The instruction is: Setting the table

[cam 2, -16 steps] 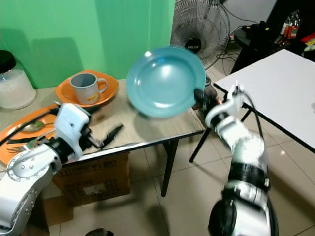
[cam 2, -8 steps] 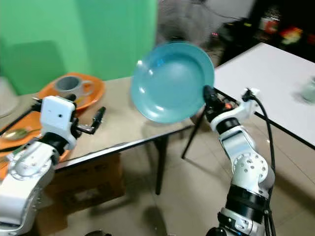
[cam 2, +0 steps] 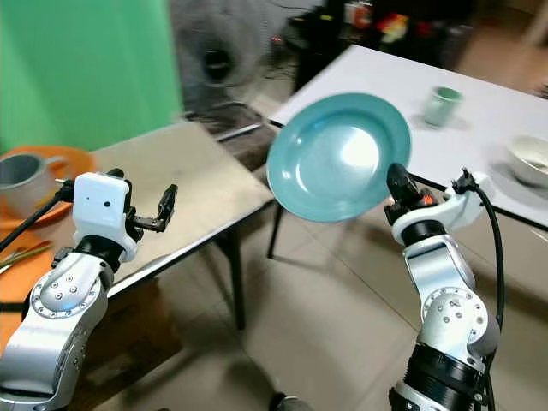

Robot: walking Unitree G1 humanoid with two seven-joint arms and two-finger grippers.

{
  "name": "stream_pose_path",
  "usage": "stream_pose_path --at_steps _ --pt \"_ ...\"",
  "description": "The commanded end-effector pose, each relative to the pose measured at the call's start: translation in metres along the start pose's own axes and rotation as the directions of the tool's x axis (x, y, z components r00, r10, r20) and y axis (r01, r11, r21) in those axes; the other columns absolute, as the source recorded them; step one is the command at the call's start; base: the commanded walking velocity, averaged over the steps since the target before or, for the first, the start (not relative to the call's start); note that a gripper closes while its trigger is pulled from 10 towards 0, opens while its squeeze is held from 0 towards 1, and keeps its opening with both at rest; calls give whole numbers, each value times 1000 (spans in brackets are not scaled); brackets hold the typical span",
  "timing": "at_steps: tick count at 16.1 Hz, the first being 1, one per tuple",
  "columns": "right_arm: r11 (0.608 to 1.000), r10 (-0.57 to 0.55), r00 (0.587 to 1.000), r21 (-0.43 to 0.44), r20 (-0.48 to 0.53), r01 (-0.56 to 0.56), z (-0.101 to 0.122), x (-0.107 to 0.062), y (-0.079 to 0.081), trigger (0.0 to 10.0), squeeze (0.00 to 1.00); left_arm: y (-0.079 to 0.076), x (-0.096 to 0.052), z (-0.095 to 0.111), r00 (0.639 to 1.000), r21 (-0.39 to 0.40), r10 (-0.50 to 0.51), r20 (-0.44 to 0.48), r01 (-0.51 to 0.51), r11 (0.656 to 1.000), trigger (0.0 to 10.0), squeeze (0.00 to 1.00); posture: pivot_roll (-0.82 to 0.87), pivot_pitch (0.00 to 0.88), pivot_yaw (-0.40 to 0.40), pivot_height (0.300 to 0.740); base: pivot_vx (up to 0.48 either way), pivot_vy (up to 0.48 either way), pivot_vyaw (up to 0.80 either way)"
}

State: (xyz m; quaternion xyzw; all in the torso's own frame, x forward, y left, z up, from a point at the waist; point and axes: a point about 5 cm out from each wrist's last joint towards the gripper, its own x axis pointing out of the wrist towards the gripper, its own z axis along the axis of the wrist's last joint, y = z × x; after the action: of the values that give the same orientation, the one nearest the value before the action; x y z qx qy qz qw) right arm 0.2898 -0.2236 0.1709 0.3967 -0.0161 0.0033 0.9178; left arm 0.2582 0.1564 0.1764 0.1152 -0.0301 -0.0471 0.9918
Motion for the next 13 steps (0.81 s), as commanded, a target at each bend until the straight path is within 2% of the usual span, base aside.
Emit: stream_pose_path --at_steps 1,4,7,11,13 --pt "1000 13 998 1 55 -13 11 0 7 10000 0 2 -1 -2 999 -13 47 -19 -47 999 10000 0 -31 0 -51 740 0 0 -788" --pt "1000 -10 999 -12 44 11 11 4 6 10000 0 3 -2 -3 998 0 61 -9 -61 998 10000 0 -34 0 -52 740 0 0 -788" --pt "997 -7 1000 -75 13 8 7 5 10 10000 0 0 -2 -2 999 -26 50 4 -50 998 10000 0 -34 0 -60 740 0 0 -788" --pt "993 -4 1000 -116 -19 1 -3 5 14 10000 0 0 0 0 999 -40 36 11 -36 999 10000 0 -37 0 -57 740 0 0 -788" --pt "994 2 1000 -108 -28 -5 -4 5 16 10000 0 1 0 0 999 -42 33 13 -33 999 10000 0 -38 0 -52 740 266 0 -606"
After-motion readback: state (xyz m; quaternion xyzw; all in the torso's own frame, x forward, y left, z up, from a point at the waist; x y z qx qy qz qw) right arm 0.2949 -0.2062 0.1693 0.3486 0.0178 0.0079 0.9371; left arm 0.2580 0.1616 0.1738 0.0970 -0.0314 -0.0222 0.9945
